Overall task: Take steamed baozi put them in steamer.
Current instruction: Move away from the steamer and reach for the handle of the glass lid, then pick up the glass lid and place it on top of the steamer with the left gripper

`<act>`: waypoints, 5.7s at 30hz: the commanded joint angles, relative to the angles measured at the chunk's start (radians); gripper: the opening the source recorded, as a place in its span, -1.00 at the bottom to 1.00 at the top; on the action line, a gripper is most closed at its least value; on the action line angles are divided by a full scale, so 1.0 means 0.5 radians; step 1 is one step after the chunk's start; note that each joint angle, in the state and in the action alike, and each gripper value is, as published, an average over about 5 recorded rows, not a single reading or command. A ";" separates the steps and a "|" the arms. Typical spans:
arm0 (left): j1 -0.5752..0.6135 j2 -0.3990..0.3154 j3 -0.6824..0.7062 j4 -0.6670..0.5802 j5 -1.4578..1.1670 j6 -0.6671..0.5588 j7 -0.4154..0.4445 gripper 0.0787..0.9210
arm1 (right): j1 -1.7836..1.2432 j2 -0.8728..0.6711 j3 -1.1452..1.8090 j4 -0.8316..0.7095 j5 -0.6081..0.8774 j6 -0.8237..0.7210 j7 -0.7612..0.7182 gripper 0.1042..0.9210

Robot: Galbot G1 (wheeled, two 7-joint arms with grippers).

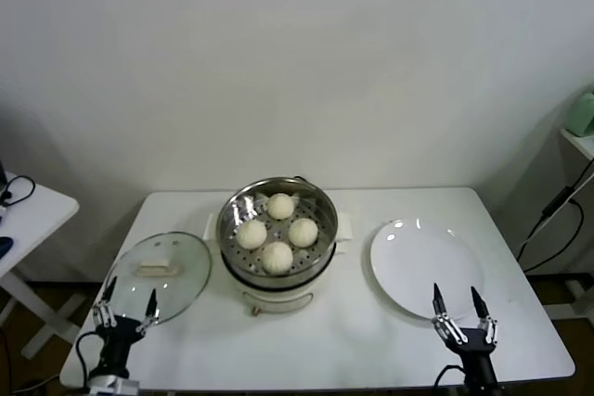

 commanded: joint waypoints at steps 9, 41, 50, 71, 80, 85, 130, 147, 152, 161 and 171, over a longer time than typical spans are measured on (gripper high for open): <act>-0.289 0.191 -0.003 0.473 1.316 0.022 -0.401 0.77 | -0.047 0.095 -0.114 -0.026 -0.029 0.111 0.018 0.76; -0.657 0.179 0.095 0.680 1.248 0.261 -0.069 0.77 | -0.041 0.108 -0.086 -0.016 -0.021 0.105 0.044 0.76; -0.723 0.172 0.107 0.727 1.249 0.271 -0.054 0.77 | -0.047 0.111 -0.070 -0.005 -0.019 0.106 0.050 0.76; -0.786 0.150 0.134 0.803 1.256 0.276 -0.027 0.76 | -0.081 0.120 -0.048 0.042 -0.022 0.105 0.060 0.76; -0.789 0.150 0.129 0.814 1.259 0.268 -0.021 0.24 | -0.106 0.119 -0.062 0.049 -0.023 0.112 0.065 0.76; -0.782 0.139 0.126 0.815 1.260 0.263 -0.025 -0.11 | -0.110 0.118 -0.063 0.055 -0.022 0.111 0.067 0.76; -0.502 0.458 0.180 -0.457 1.005 0.980 0.493 -0.86 | -0.160 0.078 -0.064 0.044 -0.125 0.048 0.094 0.76; -0.672 0.484 0.719 -0.788 1.034 1.402 0.835 -0.86 | -0.149 0.091 -0.068 0.002 -0.232 0.001 0.127 0.76; -0.722 0.412 0.869 -0.796 1.110 1.434 0.871 -0.86 | -0.149 0.100 -0.076 -0.007 -0.263 -0.009 0.135 0.76; -0.827 0.234 1.101 -0.756 1.256 1.455 0.921 -0.86 | -0.147 0.114 -0.078 -0.018 -0.282 -0.016 0.142 0.76; -0.946 -0.038 1.290 -0.671 1.494 1.460 0.994 -0.86 | -0.145 0.124 -0.078 -0.035 -0.287 -0.014 0.144 0.76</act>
